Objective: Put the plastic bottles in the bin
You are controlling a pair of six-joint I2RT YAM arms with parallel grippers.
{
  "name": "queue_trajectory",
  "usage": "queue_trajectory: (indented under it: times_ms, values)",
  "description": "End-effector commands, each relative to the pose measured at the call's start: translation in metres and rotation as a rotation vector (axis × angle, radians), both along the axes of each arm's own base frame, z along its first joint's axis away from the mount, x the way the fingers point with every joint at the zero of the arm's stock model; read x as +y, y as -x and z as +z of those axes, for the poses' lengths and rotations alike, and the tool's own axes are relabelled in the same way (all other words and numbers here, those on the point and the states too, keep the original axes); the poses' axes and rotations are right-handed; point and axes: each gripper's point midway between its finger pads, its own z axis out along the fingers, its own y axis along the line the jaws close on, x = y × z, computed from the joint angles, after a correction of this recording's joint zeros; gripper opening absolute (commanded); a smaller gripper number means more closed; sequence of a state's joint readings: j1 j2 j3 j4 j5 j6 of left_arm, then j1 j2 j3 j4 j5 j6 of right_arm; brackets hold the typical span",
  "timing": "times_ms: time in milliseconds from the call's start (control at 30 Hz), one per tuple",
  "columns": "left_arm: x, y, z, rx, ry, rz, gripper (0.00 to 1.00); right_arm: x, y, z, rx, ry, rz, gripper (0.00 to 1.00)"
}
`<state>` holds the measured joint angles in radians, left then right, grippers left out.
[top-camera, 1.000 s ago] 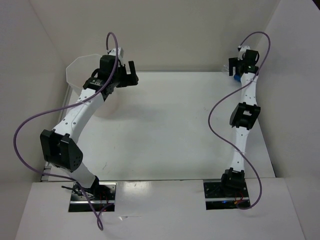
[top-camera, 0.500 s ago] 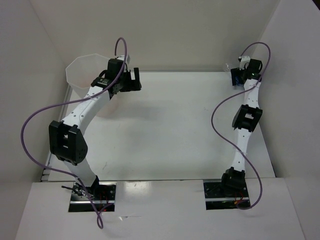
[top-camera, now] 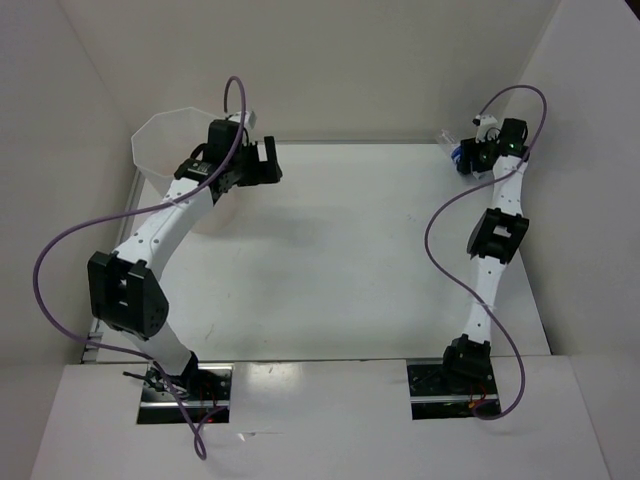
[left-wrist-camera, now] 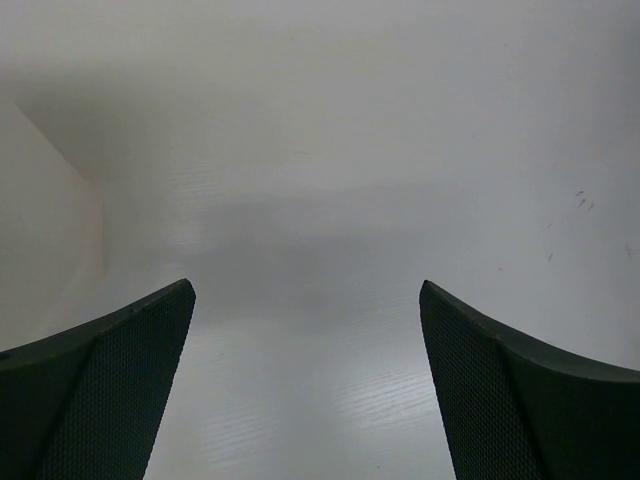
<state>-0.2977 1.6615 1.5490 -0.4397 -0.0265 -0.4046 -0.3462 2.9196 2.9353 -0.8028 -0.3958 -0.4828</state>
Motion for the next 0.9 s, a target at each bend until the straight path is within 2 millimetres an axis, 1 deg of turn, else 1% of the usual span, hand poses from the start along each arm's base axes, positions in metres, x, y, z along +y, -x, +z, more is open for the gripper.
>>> queue_trajectory:
  times_ms: [0, 33, 67, 100, 133, 167, 200, 233, 267, 300, 333, 367, 400, 433, 467, 500, 533, 567, 600, 633, 667, 700, 733, 767, 800, 833, 867]
  values:
    - [-0.009, 0.002, 0.035, -0.086, 0.081, -0.026, 1.0, 0.045, 0.008, 0.103, -0.124, -0.117, 0.152, 0.59]
    - [-0.014, 0.002, 0.039, -0.092, 0.107, -0.044, 1.0, 0.061, 0.012, 0.126, -0.146, -0.142, 0.198, 0.59]
    - [-0.018, 0.0, 0.044, -0.108, 0.131, -0.052, 1.0, 0.086, 0.019, 0.138, -0.157, -0.207, 0.279, 0.59]
    - [-0.022, 0.0, 0.047, -0.119, 0.145, -0.071, 1.0, 0.1, 0.026, 0.156, -0.165, -0.223, 0.32, 0.59]
    - [-0.027, 0.003, 0.051, -0.126, 0.169, -0.091, 1.0, 0.121, 0.03, 0.164, -0.174, -0.237, 0.379, 0.59]
    - [-0.029, 0.0, 0.065, -0.169, 0.2, -0.084, 1.0, 0.14, 0.037, 0.171, -0.173, -0.273, 0.436, 0.59]
    - [-0.029, 0.0, 0.063, -0.172, 0.212, -0.079, 1.0, 0.156, 0.047, 0.179, -0.162, -0.296, 0.466, 0.58]
    - [-0.034, -0.003, 0.073, -0.207, 0.239, -0.095, 1.0, 0.181, 0.05, 0.186, -0.171, -0.306, 0.526, 0.57]
    - [-0.036, -0.002, 0.071, -0.204, 0.253, -0.104, 1.0, 0.197, 0.052, 0.193, -0.19, -0.319, 0.57, 0.57]
    - [-0.04, -0.004, 0.07, -0.199, 0.272, -0.109, 1.0, 0.218, 0.063, 0.189, -0.17, -0.381, 0.631, 0.56]
    - [-0.042, -0.004, 0.077, -0.21, 0.29, -0.114, 1.0, 0.234, 0.071, 0.207, -0.198, -0.385, 0.674, 0.54]
    - [-0.047, -0.006, 0.074, -0.197, 0.314, -0.119, 1.0, 0.261, 0.078, 0.199, -0.175, -0.424, 0.72, 0.53]
    - [-0.05, -0.008, 0.071, -0.191, 0.331, -0.127, 1.0, 0.28, 0.087, 0.204, -0.18, -0.471, 0.773, 0.53]
    - [-0.056, -0.009, 0.08, -0.214, 0.363, -0.148, 1.0, 0.311, 0.103, 0.227, -0.202, -0.489, 0.834, 0.52]
    - [-0.061, -0.009, 0.087, -0.225, 0.399, -0.164, 1.0, 0.325, 0.11, 0.215, -0.196, -0.5, 0.864, 0.52]
    - [-0.064, -0.008, 0.088, -0.227, 0.423, -0.174, 1.0, 0.34, 0.117, 0.219, -0.209, -0.503, 0.889, 0.5]
    - [-0.066, -0.012, 0.097, -0.264, 0.451, -0.174, 1.0, 0.353, 0.13, 0.243, -0.256, -0.493, 0.911, 0.5]
    - [-0.066, -0.007, 0.103, -0.27, 0.492, -0.162, 1.0, 0.38, 0.139, 0.234, -0.252, -0.507, 0.935, 0.49]
    - [-0.066, -0.005, 0.107, -0.282, 0.517, -0.157, 1.0, 0.389, 0.139, 0.237, -0.268, -0.485, 0.91, 0.49]
    - [-0.065, -0.007, 0.117, -0.326, 0.536, -0.153, 1.0, 0.401, 0.149, 0.244, -0.279, -0.485, 0.915, 0.47]
    - [-0.065, -0.005, 0.12, -0.341, 0.54, -0.156, 1.0, 0.425, 0.16, 0.251, -0.266, -0.513, 0.928, 0.47]
    - [-0.064, -0.002, 0.127, -0.348, 0.554, -0.154, 1.0, 0.436, 0.162, 0.251, -0.261, -0.521, 0.925, 0.47]
    - [-0.063, -0.002, 0.124, -0.338, 0.549, -0.143, 1.0, 0.443, 0.159, 0.252, -0.264, -0.505, 0.892, 0.46]
    - [-0.065, -0.001, 0.12, -0.323, 0.542, -0.132, 1.0, 0.449, 0.158, 0.26, -0.28, -0.508, 0.872, 0.46]
    - [-0.064, 0.0, 0.114, -0.302, 0.528, -0.129, 1.0, 0.463, 0.16, 0.268, -0.286, -0.55, 0.841, 0.46]
    - [-0.064, 0.0, 0.113, -0.302, 0.528, -0.129, 1.0, 0.467, 0.16, 0.266, -0.282, -0.562, 0.827, 0.46]
    - [-0.06, 0.001, 0.116, -0.306, 0.522, -0.109, 1.0, 0.473, 0.165, 0.267, -0.277, -0.568, 0.847, 0.46]
